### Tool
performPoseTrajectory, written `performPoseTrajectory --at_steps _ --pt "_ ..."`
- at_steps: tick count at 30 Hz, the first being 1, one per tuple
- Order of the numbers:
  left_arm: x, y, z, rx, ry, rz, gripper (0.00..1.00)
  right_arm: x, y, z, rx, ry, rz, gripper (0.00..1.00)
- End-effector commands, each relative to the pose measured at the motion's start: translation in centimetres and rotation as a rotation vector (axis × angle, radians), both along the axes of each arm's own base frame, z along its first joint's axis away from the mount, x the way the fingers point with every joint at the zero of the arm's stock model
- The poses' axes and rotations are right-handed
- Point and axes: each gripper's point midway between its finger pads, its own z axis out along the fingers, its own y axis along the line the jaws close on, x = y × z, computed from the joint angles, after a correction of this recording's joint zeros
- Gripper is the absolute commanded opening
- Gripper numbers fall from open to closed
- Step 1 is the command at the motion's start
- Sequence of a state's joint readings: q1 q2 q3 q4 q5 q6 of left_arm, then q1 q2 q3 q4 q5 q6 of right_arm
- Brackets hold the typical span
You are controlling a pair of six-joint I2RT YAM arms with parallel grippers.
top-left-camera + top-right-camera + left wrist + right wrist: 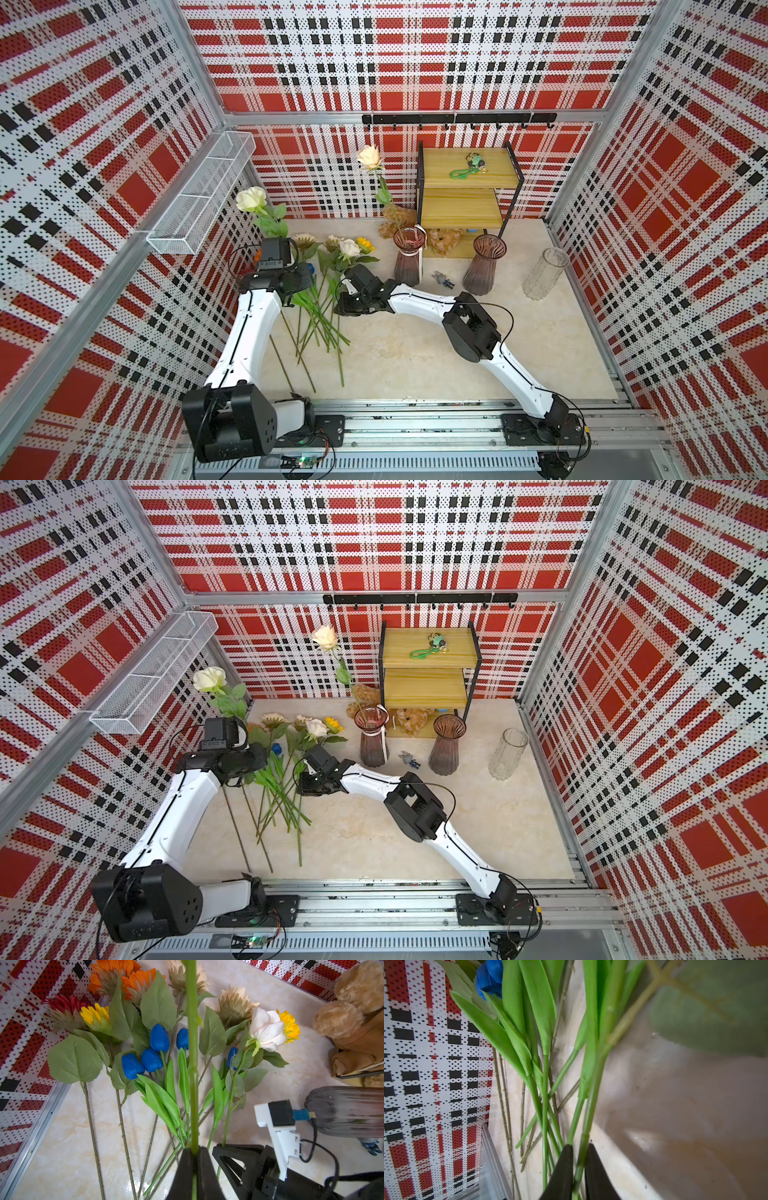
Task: Arrange the flowers in different vases according to their variety
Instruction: Pick up the flower at the center of the board.
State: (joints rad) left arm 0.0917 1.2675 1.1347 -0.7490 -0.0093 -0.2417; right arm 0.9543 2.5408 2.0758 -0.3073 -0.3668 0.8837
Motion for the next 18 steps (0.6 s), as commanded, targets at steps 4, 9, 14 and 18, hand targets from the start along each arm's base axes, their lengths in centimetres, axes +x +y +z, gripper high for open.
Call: performPoseTrajectory --at_steps 4,9,14,18 --pt "0.2 -0.4 1.2 0.026 -0.051 -0.01 0.0 0.2 -1.0 2.2 0.0 -0.048 -0.017 0.1" --pt "0.2 -0.7 1.6 0.03 -0.071 -0.015 0.0 -0.1 -1.7 4.3 0.001 -0.104 -0.019 0.06" --pt "0.3 -1.0 1.7 0.027 -0.083 -0.018 0.0 -0.5 -2.9 6.6 0.008 -0.142 -0.035 0.02" --pt "0.4 -1.2 2.0 0.029 -0.096 -0.026 0.0 -0.7 -3.7 8.4 0.008 -0.172 -0.037 0.01"
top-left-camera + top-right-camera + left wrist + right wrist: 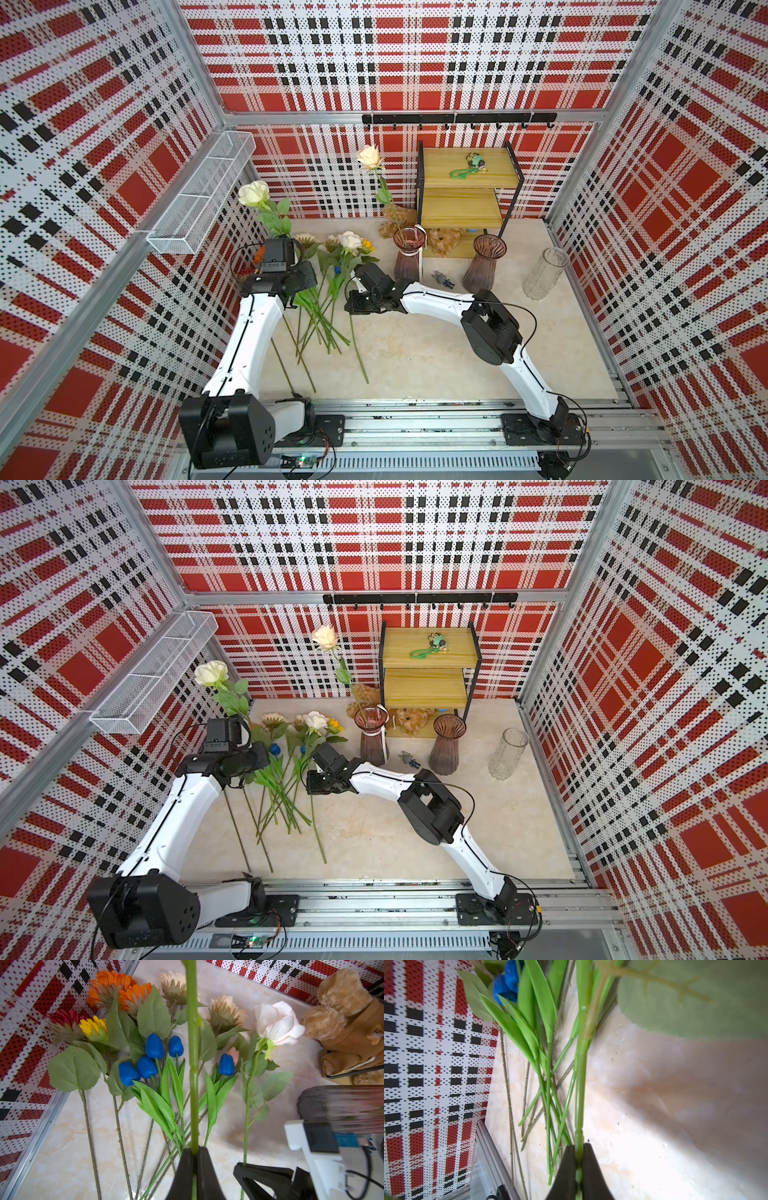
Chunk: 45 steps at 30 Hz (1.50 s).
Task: Arrange the flowers in different vases according to their variety
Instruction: Pick up the flower at the center of the board, then insert the flower into the vase.
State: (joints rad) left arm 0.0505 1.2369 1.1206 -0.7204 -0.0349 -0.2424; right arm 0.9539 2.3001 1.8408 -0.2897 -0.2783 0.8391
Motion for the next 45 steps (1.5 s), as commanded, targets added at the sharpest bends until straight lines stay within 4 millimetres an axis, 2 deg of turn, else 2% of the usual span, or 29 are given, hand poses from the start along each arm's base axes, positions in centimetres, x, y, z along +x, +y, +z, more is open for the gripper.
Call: performPoseTrajectory --at_steps 1,13,18,31,36,39,45 --pt "0.3 -0.2 1.2 0.006 -0.056 -0.003 0.0 0.0 -0.2 3.9 0.028 -0.085 0.002 0.0" --pt "0.6 -1.4 2.2 -0.008 -0.093 -0.035 0.0 -1.3 -2.0 10.0 0.092 -0.223 0.02 0.0" --pt "0.2 -1.6 2.9 -0.007 -0.115 -0.037 0.0 -2.0 -2.0 13.9 0.121 -0.299 0.042 0.0" --pt "0.3 -1.9 2.9 -0.02 -0.129 -0.038 0.0 -1.6 -3.2 24.6 0.198 -0.596 0.053 0.0" --pt "0.4 -2.3 2.8 -0.019 -0.135 -0.039 0.0 0.4 -5.9 28.1 0.138 -0.761 -0.08 0.0" --pt "0.7 -2.9 2.9 -0.014 -0.143 -0.048 0.0 2.2 -8.1 30.5 0.077 -0.891 -0.186 0.0" --pt "1.1 -3.7 3.4 -0.008 -0.163 -0.058 0.0 6.0 -11.7 34.8 0.013 -1.033 -0.335 0.0"
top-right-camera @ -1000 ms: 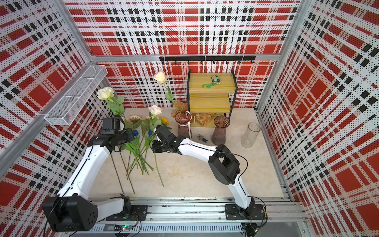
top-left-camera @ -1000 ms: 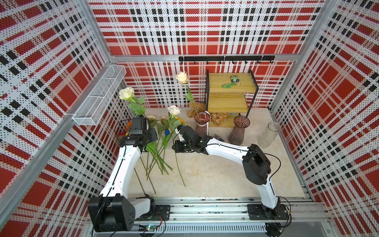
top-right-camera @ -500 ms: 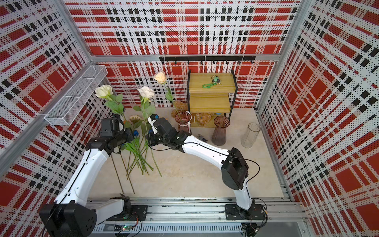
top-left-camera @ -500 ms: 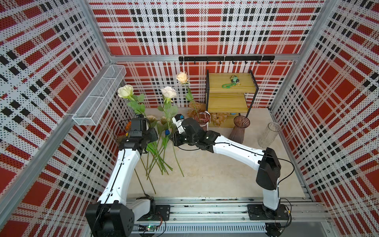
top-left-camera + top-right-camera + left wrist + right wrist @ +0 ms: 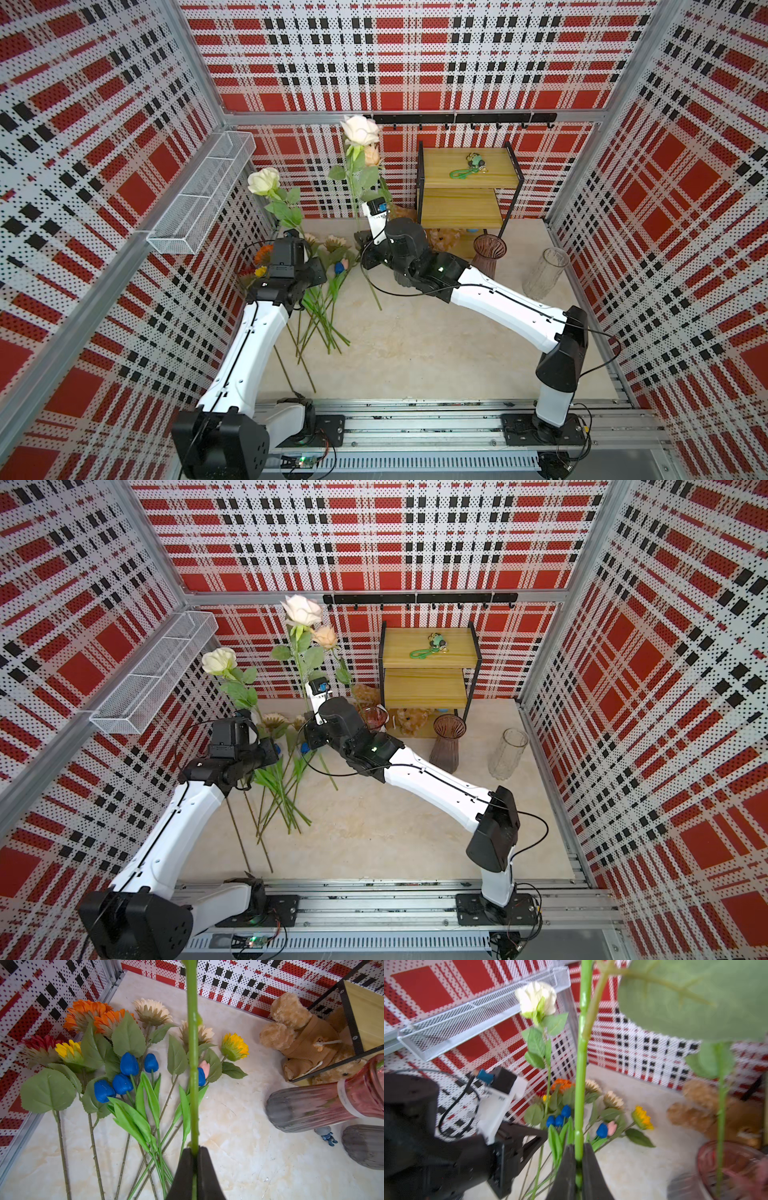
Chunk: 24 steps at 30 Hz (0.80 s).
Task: Arrange the flowers in different vases according to their variety
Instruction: Insert the flower into the vase.
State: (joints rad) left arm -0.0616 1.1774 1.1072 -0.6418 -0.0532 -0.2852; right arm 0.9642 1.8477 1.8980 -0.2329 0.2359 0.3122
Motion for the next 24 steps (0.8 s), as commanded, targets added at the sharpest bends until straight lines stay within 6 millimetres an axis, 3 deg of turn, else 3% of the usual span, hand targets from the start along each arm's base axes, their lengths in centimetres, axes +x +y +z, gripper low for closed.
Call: performPoseTrajectory --at_steps 1,6,9,18,24 --pt "0.6 -0.1 0.7 0.008 -0.042 0.013 0.0 2.5 -3.9 5.1 0.025 -0.156 -0.152 0.0" --pt "0.9 -0.9 0.9 0.008 -0.059 0.007 0.0 4.3 -6.8 8.0 0.084 -0.252 -0.229 0.0" --pt "1.0 -1.4 0.9 0.009 -0.068 -0.001 0.0 5.3 -8.5 8.6 0.099 -0.304 -0.29 0.0" --pt "1.6 -2.2 0.9 -0.02 -0.094 -0.004 0.0 8.9 -12.0 10.3 0.118 -0.382 -0.357 0.0" --pt "1.8 -2.5 0.8 -0.019 -0.095 -0.006 0.0 10.9 -12.5 9.9 0.117 -0.408 -0.388 0.0"
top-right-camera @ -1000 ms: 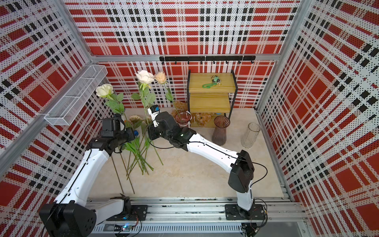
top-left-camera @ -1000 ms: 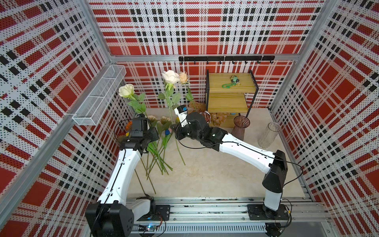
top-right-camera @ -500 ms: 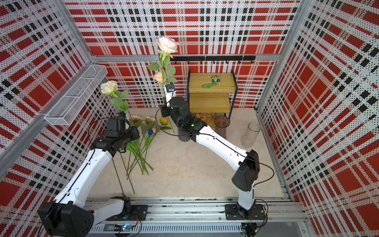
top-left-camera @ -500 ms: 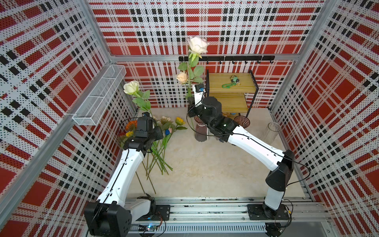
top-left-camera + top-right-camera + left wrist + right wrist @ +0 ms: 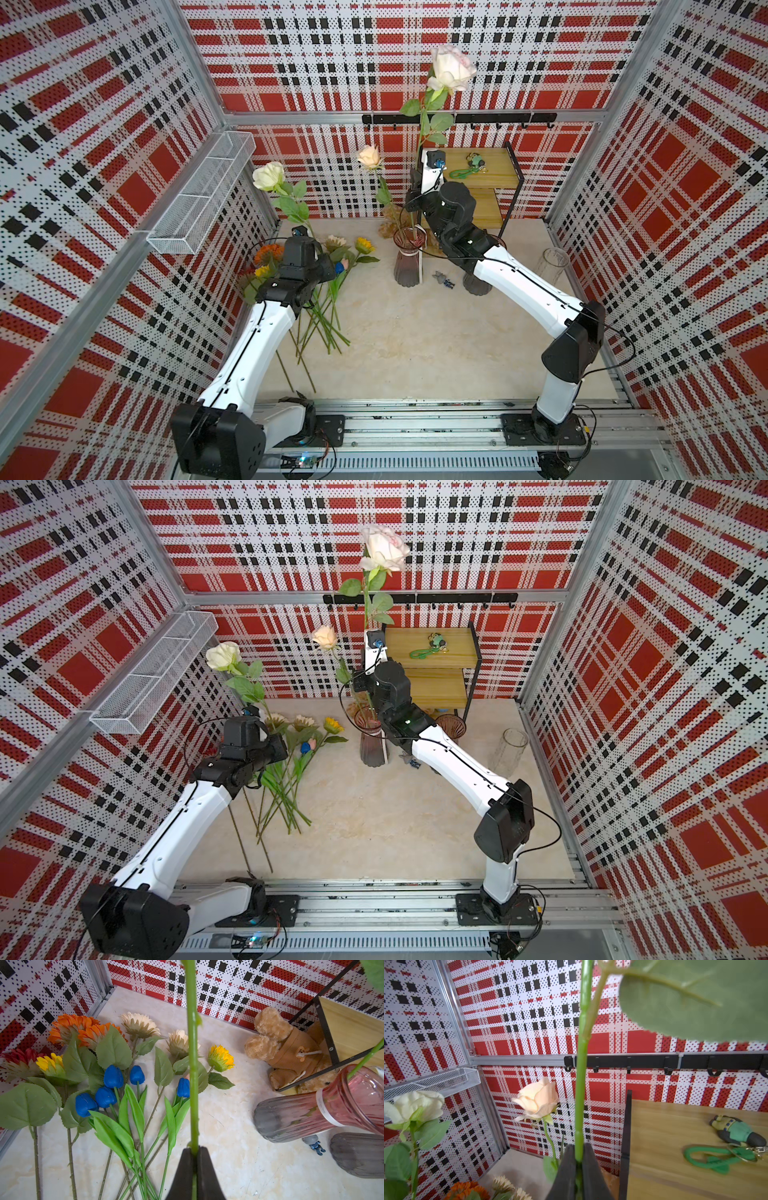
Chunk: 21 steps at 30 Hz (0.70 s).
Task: Arrange the flowers in different vases according to their variety
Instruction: Insert the flower into the vase.
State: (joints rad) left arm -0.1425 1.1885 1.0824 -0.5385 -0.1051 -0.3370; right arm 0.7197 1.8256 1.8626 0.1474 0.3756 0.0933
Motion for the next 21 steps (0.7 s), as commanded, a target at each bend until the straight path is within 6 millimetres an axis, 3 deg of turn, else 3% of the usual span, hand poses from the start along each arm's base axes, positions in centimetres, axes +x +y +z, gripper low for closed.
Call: performPoseTrajectory --at_steps 1,14,18,21 --pt "0.5 -0.4 0.2 -0.004 -0.025 0.0 0.0 0.9 0.0 1.1 0.024 -0.049 -0.006 0.0" --pt "0.7 -0.2 1.3 0.012 -0.052 0.011 0.0 2.5 0.7 -5.3 0.02 0.057 0.001 0.0" --pt "1.4 -0.3 3.2 0.012 -0.092 0.011 0.0 2.8 0.6 -7.8 0.014 0.104 -0.012 0.0" --pt "2.5 -1.1 6.3 -0.008 -0.159 -0.01 0.0 2.9 0.2 -10.1 0.015 0.137 -0.034 0.0"
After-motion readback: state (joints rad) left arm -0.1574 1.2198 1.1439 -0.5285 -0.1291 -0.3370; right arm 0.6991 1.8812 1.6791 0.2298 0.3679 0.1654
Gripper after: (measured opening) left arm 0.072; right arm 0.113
